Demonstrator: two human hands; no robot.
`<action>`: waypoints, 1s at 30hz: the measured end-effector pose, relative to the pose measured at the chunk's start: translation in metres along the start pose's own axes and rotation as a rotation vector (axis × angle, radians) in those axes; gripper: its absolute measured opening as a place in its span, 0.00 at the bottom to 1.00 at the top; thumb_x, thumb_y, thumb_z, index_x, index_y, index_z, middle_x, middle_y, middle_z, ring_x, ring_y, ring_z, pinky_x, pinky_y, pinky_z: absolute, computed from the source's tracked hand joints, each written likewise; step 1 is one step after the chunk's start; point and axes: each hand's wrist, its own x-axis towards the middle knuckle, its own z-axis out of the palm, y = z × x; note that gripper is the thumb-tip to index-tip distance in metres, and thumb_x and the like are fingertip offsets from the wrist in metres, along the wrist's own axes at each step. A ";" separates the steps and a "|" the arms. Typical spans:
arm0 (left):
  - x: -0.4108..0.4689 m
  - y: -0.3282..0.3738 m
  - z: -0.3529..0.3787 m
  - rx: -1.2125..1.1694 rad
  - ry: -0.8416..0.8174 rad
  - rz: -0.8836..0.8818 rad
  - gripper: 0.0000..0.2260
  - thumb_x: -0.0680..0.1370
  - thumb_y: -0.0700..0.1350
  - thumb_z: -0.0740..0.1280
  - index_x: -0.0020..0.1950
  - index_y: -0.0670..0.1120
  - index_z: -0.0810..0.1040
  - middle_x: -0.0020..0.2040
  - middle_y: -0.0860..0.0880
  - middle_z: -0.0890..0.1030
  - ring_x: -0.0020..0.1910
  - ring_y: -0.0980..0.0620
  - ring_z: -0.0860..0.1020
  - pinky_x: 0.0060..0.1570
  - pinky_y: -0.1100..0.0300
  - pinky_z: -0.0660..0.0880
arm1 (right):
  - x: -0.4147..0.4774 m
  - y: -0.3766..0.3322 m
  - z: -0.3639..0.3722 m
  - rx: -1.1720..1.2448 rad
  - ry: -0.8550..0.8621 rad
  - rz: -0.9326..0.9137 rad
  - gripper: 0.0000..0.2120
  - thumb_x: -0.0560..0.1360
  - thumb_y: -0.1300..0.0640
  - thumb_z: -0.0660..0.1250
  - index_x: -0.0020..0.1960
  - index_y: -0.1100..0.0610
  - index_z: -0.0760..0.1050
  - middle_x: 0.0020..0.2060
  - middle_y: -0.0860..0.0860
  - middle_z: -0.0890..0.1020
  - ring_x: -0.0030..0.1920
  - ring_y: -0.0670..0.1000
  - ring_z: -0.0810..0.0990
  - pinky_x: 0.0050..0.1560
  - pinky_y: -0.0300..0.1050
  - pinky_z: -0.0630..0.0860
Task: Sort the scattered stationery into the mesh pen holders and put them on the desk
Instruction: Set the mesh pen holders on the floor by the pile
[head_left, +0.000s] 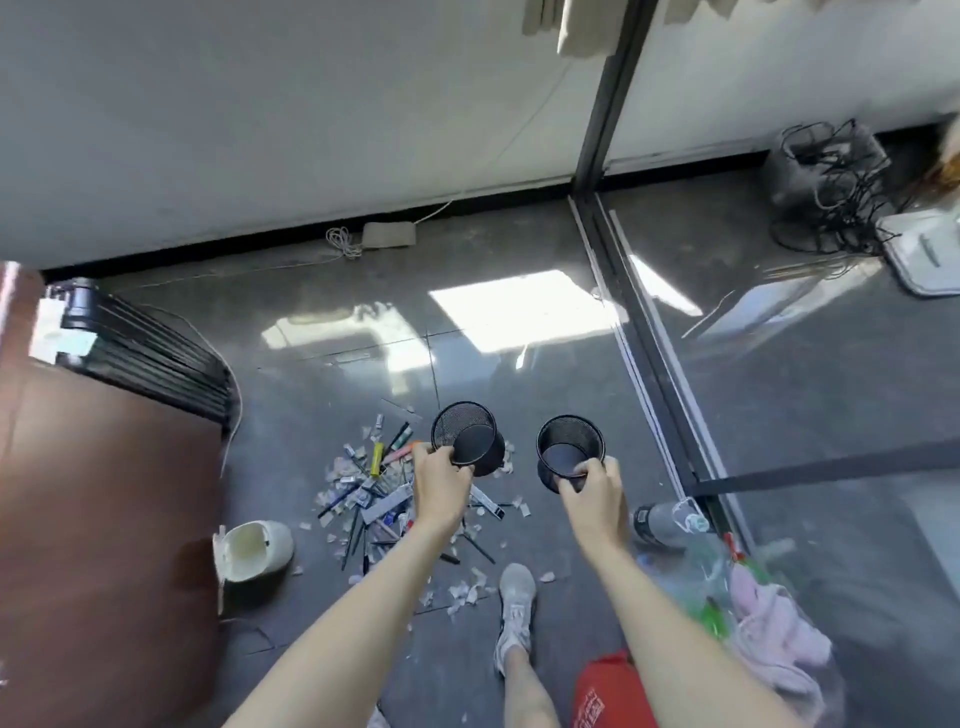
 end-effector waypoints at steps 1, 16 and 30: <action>0.011 0.003 0.020 0.004 -0.024 0.002 0.07 0.75 0.38 0.67 0.51 0.39 0.80 0.56 0.43 0.69 0.50 0.47 0.70 0.45 0.63 0.63 | 0.017 0.014 0.007 0.015 -0.001 0.030 0.07 0.71 0.58 0.71 0.46 0.59 0.76 0.51 0.56 0.74 0.44 0.60 0.79 0.40 0.47 0.71; 0.248 -0.079 0.264 -0.045 -0.079 -0.179 0.07 0.74 0.39 0.64 0.50 0.38 0.76 0.59 0.45 0.63 0.47 0.47 0.70 0.45 0.61 0.64 | 0.234 0.146 0.225 0.220 -0.126 0.212 0.18 0.67 0.74 0.60 0.51 0.64 0.81 0.46 0.56 0.73 0.46 0.58 0.77 0.44 0.36 0.67; 0.409 -0.155 0.380 -0.379 -0.149 -0.390 0.20 0.75 0.41 0.60 0.65 0.36 0.71 0.66 0.43 0.62 0.48 0.43 0.77 0.48 0.54 0.74 | 0.375 0.167 0.400 0.866 -0.085 0.647 0.18 0.71 0.75 0.54 0.56 0.70 0.75 0.49 0.58 0.78 0.46 0.57 0.82 0.40 0.35 0.79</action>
